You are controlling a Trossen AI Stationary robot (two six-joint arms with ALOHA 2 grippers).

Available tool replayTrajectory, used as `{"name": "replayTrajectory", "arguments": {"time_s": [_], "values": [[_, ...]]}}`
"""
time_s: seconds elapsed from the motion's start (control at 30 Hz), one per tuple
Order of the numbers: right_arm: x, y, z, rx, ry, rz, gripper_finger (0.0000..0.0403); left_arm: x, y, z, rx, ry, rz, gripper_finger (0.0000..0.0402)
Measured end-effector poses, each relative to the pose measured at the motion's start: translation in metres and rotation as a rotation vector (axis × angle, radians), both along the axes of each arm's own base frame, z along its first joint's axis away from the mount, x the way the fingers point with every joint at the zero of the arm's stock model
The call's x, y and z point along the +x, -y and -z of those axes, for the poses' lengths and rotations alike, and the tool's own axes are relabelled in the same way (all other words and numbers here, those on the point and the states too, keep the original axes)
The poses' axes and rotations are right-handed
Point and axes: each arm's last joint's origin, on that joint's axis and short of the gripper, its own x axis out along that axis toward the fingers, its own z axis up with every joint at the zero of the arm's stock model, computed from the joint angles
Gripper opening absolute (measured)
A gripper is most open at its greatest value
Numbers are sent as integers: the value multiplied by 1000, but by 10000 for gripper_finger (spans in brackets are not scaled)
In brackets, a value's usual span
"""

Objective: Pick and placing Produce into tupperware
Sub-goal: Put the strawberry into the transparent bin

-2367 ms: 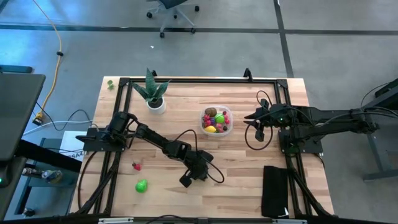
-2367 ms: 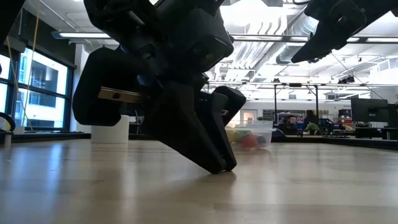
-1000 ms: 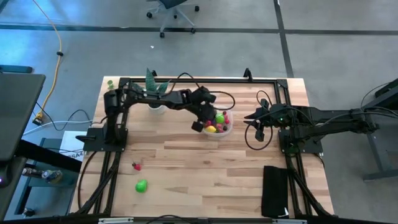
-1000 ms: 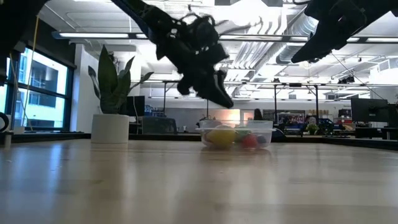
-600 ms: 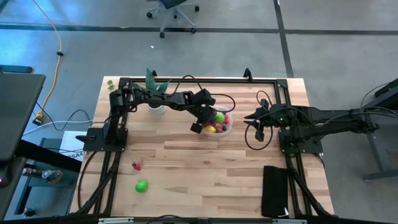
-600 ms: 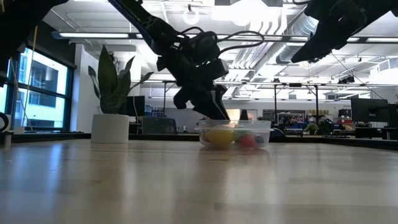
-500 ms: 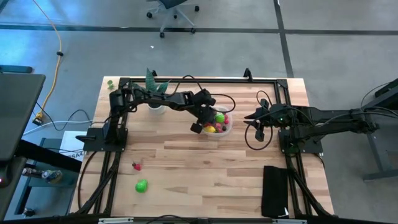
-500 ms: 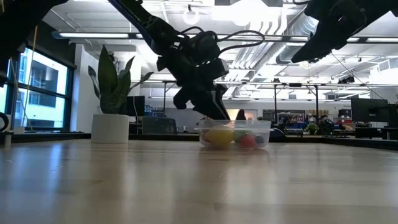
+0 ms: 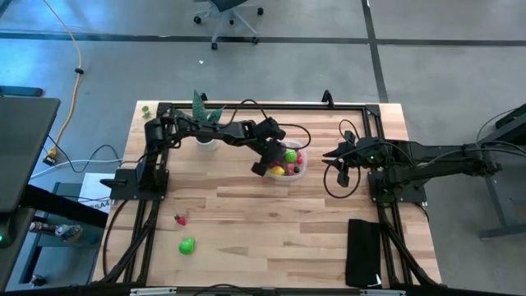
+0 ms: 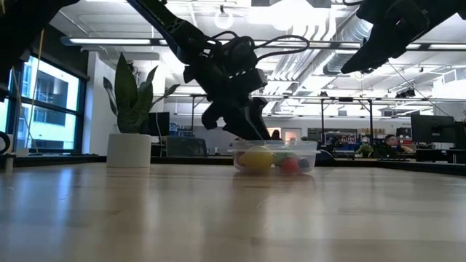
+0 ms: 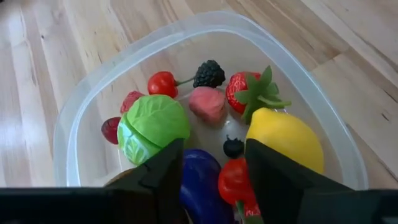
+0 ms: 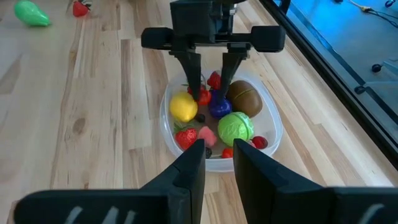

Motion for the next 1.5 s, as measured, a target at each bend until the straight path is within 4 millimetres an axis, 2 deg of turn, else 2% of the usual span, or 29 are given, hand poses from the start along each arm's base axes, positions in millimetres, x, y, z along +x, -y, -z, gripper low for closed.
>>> {"name": "replayTrajectory", "arguments": {"time_s": [0.17,0.43,0.57,0.77,0.97,1.27,1.5], "values": [[0,0,0,0,0,0,73,-9,13,-24,-52,-15,59,176],[0,0,0,0,0,0,73,-52,67,-75,-125,-247,119,153],[0,0,0,0,0,0,73,-73,94,-85,-136,-360,101,133],[0,0,0,0,-1,0,73,-109,123,-77,-204,-380,-8,105],[0,0,0,0,0,0,73,-151,152,-64,-275,-381,-104,95],[0,0,0,0,-1,0,73,-201,198,-60,-236,-444,-56,95],[0,0,0,0,0,0,73,-232,226,-58,-153,-480,-85,95]]}}
